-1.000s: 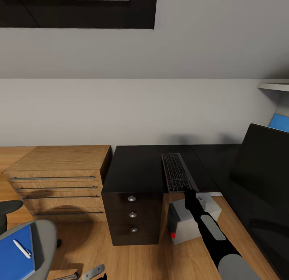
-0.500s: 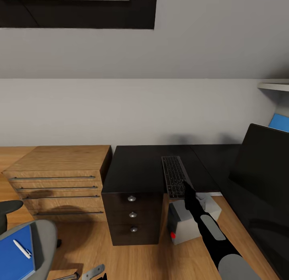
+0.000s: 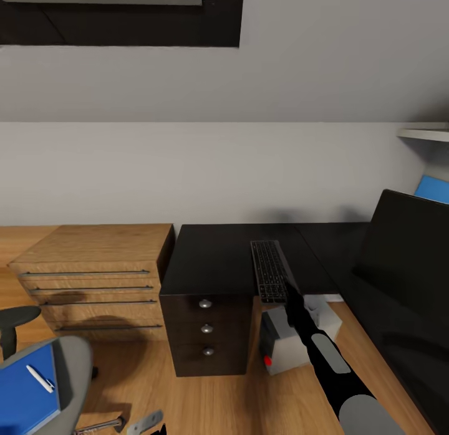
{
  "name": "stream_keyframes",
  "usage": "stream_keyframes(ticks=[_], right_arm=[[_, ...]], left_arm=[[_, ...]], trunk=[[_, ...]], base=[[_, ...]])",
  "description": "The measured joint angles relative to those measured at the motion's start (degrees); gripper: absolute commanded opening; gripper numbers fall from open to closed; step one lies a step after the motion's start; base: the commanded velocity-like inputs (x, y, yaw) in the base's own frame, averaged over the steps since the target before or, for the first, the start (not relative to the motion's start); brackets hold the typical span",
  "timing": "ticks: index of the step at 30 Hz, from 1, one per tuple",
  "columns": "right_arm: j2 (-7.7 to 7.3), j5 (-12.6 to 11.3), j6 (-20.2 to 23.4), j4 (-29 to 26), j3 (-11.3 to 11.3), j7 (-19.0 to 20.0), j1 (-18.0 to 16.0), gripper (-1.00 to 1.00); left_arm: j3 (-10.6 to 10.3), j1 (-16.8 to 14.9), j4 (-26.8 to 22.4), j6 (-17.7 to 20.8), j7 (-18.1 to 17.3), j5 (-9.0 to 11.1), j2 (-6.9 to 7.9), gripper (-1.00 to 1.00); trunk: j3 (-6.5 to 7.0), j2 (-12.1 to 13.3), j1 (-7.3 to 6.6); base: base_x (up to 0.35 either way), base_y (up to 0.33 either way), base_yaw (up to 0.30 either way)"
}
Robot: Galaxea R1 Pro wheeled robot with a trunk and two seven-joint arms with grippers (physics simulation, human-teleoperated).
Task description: In the bedroom, organize the workspace by keeping the computer under the desk, ensuring the monitor is on the desk, placing the keyboard on the desk next to the monitor, placing the mouse on the desk next to the keyboard, moving the folder from the swivel chair onto the desk next to the mouse, stacking the notebook on top of the folder with the pen on top of the notebook, and positioning the swivel chair next to the desk.
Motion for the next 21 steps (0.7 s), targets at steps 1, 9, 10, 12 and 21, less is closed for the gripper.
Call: stream_keyframes(ticks=[1, 9, 10, 12, 21], right_arm=[[0.00, 0.0, 0.0, 0.0, 0.0, 0.0, 0.0, 1.00], [0.06, 0.0, -0.1, 0.1, 0.1, 0.0, 0.0, 1.00], [0.07, 0.0, -0.1, 0.1, 0.1, 0.0, 0.0, 1.00], [0.08, 0.0, -0.1, 0.1, 0.1, 0.0, 0.0, 1.00], [0.43, 3.4, -1.9, 3.9, 0.2, 0.0, 0.0, 1.00]], left_arm=[[0.0, 0.0, 0.0, 0.0, 0.0, 0.0, 0.00, 1.00], [0.0, 0.0, 0.0, 0.0, -0.1, 0.0, 0.00, 1.00], [0.0, 0.0, 0.0, 0.0, -0.1, 0.0, 0.00, 1.00], [0.0, 0.0, 0.0, 0.0, -0.1, 0.0, 0.00, 1.00], [0.1, 0.0, 0.0, 0.0, -0.1, 0.0, 0.00, 1.00]], trunk=[[0.00, 0.0, 0.00], [0.00, 0.0, 0.01], [0.00, 0.0, 0.01], [0.00, 0.0, 0.01], [0.00, 0.0, -0.01]], base=[[-0.312, 0.000, 0.000], [-0.331, 0.000, 0.000], [-0.336, 0.000, 0.000], [-0.336, -0.008, 0.000], [-0.232, -0.132, 0.000]])
